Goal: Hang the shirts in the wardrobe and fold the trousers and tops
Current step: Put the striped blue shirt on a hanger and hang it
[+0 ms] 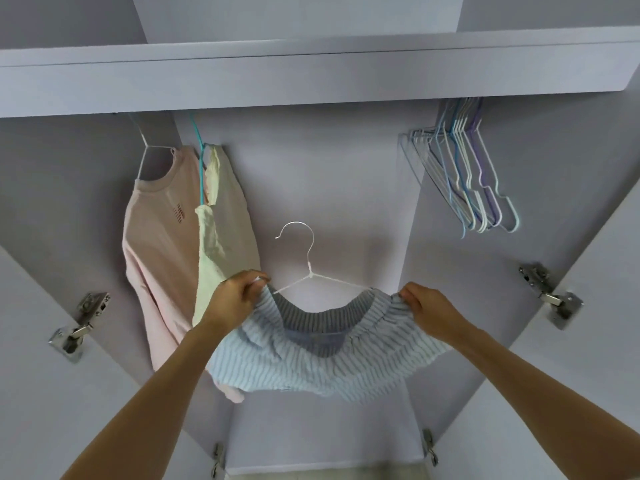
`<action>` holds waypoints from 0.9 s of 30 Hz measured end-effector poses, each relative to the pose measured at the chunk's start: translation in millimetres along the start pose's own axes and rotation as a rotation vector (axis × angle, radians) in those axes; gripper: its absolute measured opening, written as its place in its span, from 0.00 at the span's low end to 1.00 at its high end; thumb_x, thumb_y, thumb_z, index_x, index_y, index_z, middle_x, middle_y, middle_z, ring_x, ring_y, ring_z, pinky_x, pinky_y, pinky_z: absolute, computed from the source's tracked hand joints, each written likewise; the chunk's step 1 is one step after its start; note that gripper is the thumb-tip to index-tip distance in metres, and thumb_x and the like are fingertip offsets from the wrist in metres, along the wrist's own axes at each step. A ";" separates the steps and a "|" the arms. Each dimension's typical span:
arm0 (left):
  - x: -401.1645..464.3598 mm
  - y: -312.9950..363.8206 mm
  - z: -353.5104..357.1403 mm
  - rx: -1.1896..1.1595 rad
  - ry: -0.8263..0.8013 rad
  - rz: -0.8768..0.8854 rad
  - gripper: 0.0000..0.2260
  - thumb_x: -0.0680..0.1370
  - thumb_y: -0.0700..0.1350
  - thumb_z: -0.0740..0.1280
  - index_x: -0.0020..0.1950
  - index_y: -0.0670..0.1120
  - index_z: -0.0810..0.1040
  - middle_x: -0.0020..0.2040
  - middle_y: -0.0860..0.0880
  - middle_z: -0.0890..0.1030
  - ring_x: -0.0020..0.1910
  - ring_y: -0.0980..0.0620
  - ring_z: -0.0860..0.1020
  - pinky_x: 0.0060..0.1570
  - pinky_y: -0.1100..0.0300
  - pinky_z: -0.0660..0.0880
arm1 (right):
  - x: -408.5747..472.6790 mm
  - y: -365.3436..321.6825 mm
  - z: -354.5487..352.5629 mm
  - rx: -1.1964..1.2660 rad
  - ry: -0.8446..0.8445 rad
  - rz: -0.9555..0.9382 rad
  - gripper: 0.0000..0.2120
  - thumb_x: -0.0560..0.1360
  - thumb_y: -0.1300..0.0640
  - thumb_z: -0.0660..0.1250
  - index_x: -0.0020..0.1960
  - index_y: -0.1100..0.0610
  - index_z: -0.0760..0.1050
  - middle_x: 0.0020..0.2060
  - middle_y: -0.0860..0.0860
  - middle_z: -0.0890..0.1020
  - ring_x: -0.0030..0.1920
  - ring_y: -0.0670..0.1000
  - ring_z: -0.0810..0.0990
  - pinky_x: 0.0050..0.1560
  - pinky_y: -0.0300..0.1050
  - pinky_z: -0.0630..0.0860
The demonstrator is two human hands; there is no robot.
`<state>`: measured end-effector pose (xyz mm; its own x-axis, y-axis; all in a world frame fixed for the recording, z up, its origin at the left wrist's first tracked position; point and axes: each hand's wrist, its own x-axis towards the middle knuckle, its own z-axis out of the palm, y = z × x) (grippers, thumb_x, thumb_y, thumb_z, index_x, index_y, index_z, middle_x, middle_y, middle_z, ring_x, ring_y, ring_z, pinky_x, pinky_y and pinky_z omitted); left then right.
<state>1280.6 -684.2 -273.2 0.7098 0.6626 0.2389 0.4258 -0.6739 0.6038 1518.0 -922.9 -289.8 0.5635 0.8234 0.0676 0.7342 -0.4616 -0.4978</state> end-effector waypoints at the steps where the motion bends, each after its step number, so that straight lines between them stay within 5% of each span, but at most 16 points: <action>1: -1.0 -0.3 4.1 0.023 -0.058 0.017 0.11 0.79 0.40 0.61 0.60 0.42 0.78 0.56 0.43 0.80 0.55 0.43 0.77 0.56 0.57 0.70 | 0.1 0.3 -2.8 0.022 0.030 0.016 0.12 0.80 0.62 0.54 0.38 0.57 0.66 0.35 0.55 0.76 0.37 0.54 0.73 0.36 0.43 0.60; 3: -1.7 -3.4 8.0 0.087 -0.111 0.039 0.14 0.79 0.42 0.62 0.65 0.46 0.75 0.55 0.43 0.79 0.55 0.42 0.76 0.58 0.53 0.70 | 1.3 2.3 -10.1 0.061 0.085 0.046 0.11 0.80 0.63 0.55 0.39 0.59 0.66 0.37 0.61 0.77 0.37 0.56 0.73 0.36 0.44 0.59; 8: 5.9 -12.3 -0.4 0.183 -0.178 0.041 0.22 0.76 0.44 0.67 0.70 0.51 0.69 0.59 0.45 0.77 0.58 0.45 0.76 0.59 0.54 0.71 | 3.3 -5.1 -19.5 0.053 0.057 0.074 0.11 0.80 0.61 0.56 0.39 0.60 0.67 0.36 0.57 0.75 0.37 0.53 0.70 0.36 0.43 0.59; 13: 10.8 -14.0 -11.6 0.060 0.372 -0.153 0.16 0.75 0.39 0.65 0.63 0.40 0.74 0.60 0.38 0.72 0.56 0.36 0.74 0.58 0.46 0.71 | 7.4 -16.8 -21.6 0.004 -0.018 0.296 0.12 0.76 0.58 0.58 0.34 0.55 0.66 0.31 0.49 0.72 0.37 0.52 0.70 0.34 0.43 0.63; 16: 18.4 -8.9 -19.6 0.053 0.537 -0.228 0.18 0.75 0.37 0.64 0.64 0.37 0.70 0.61 0.34 0.69 0.59 0.33 0.69 0.58 0.43 0.68 | 13.6 -28.5 -21.4 -0.059 0.000 0.382 0.08 0.76 0.59 0.57 0.39 0.59 0.68 0.36 0.53 0.73 0.41 0.54 0.71 0.41 0.41 0.64; 22: 60.9 -0.2 -33.9 0.216 0.160 -0.336 0.28 0.78 0.49 0.62 0.76 0.52 0.55 0.72 0.39 0.57 0.68 0.37 0.61 0.65 0.44 0.60 | 29.9 -63.5 -22.8 -0.111 0.018 0.392 0.06 0.77 0.59 0.56 0.49 0.61 0.69 0.44 0.57 0.76 0.46 0.57 0.75 0.43 0.41 0.67; 27: 84.6 -6.5 -34.7 0.191 0.158 -0.280 0.17 0.80 0.43 0.58 0.69 0.42 0.67 0.64 0.34 0.72 0.60 0.34 0.72 0.60 0.47 0.68 | 43.7 -95.7 -5.7 0.031 0.122 0.354 0.06 0.78 0.62 0.54 0.50 0.63 0.69 0.48 0.60 0.77 0.43 0.55 0.74 0.41 0.39 0.65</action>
<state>1318.4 -612.4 -230.5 0.4616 0.8623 0.2081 0.6991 -0.4981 0.5130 1474.5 -844.6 -234.3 0.8228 0.5683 -0.0115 0.4751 -0.6987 -0.5350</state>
